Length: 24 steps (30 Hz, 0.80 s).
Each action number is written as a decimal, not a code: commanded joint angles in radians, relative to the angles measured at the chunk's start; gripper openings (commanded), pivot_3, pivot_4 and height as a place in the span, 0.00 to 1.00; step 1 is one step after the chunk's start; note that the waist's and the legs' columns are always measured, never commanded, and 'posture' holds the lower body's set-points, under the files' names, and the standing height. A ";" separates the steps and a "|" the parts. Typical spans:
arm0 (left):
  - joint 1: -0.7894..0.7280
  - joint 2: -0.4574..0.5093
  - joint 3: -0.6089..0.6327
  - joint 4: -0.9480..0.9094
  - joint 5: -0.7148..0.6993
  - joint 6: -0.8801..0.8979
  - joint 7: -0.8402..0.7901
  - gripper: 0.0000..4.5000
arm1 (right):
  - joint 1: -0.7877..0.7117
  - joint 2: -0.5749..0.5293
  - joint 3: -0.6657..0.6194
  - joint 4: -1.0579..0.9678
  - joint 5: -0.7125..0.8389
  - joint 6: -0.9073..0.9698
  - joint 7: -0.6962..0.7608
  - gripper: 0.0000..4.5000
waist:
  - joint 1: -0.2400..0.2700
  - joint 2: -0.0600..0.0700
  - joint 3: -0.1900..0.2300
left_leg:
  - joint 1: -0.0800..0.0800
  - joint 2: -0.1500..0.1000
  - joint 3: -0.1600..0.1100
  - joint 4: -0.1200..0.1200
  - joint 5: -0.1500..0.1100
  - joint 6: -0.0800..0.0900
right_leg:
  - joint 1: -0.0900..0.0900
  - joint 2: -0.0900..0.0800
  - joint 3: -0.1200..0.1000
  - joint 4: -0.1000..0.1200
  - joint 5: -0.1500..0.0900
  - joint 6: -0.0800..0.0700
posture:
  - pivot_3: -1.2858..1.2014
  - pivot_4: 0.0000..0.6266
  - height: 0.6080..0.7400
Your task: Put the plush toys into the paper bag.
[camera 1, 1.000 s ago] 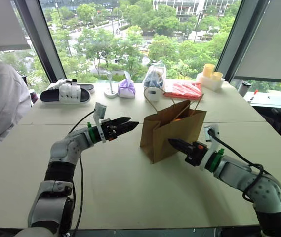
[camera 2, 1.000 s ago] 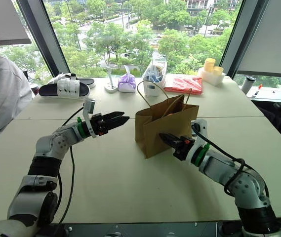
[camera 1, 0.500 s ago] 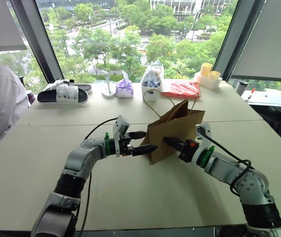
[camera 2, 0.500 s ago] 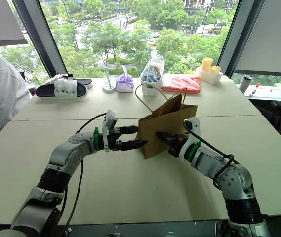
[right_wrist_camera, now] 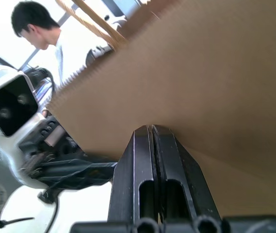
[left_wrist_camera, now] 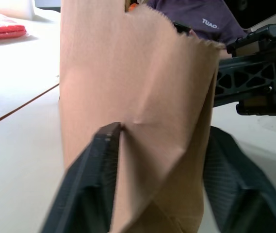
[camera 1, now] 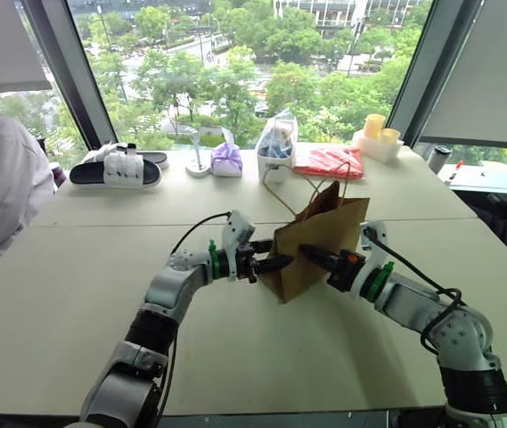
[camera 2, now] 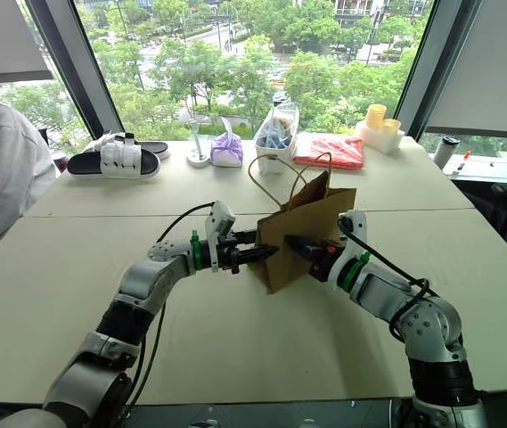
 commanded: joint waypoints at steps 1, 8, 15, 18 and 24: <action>-0.028 -0.005 0.013 -0.017 0.000 -0.018 0.009 0.07 | 0.053 -0.034 -0.100 -0.084 0.092 0.012 0.015 0.00 | 0.001 0.000 0.000 | 0.000 0.000 0.000 0.000 0.000 0.000 | 0.000 0.000 0.000 0.000 0.000 0.000 | 0.52 0.24 1.00; -0.064 -0.024 0.034 -0.018 -0.021 -0.042 0.000 0.02 | 0.177 -0.092 -0.184 -0.138 0.164 0.016 0.044 0.00 | -0.001 0.000 0.000 | 0.001 0.000 0.001 0.001 0.000 0.000 | 0.001 0.000 0.000 0.000 0.000 0.000 | 0.52 0.24 1.00; -0.160 0.017 0.052 -0.029 -0.124 0.018 -0.175 0.02 | 0.324 -0.160 -0.269 -0.178 0.229 0.020 0.132 0.00 | -0.001 0.000 0.000 | 0.001 0.000 0.002 0.001 0.000 0.000 | 0.002 0.000 -0.001 0.000 0.000 0.000 | 0.52 0.24 1.00; -0.215 0.047 0.040 0.061 -0.131 0.042 -0.268 0.02 | 0.415 -0.196 -0.312 -0.185 0.244 0.024 0.198 0.00 | -0.001 0.000 0.000 | 0.001 0.000 0.003 0.001 0.000 0.001 | 0.003 0.000 -0.001 -0.001 0.000 0.000 | 0.52 0.24 1.00; -0.263 0.037 0.050 0.259 -0.123 0.038 -0.363 0.02 | 0.537 -0.195 -0.370 -0.214 0.262 -0.001 0.237 0.00 | -0.002 0.000 0.000 | 0.001 0.000 0.003 0.002 -0.001 0.001 | 0.004 0.000 -0.001 0.000 0.000 0.000 | 0.52 0.24 1.00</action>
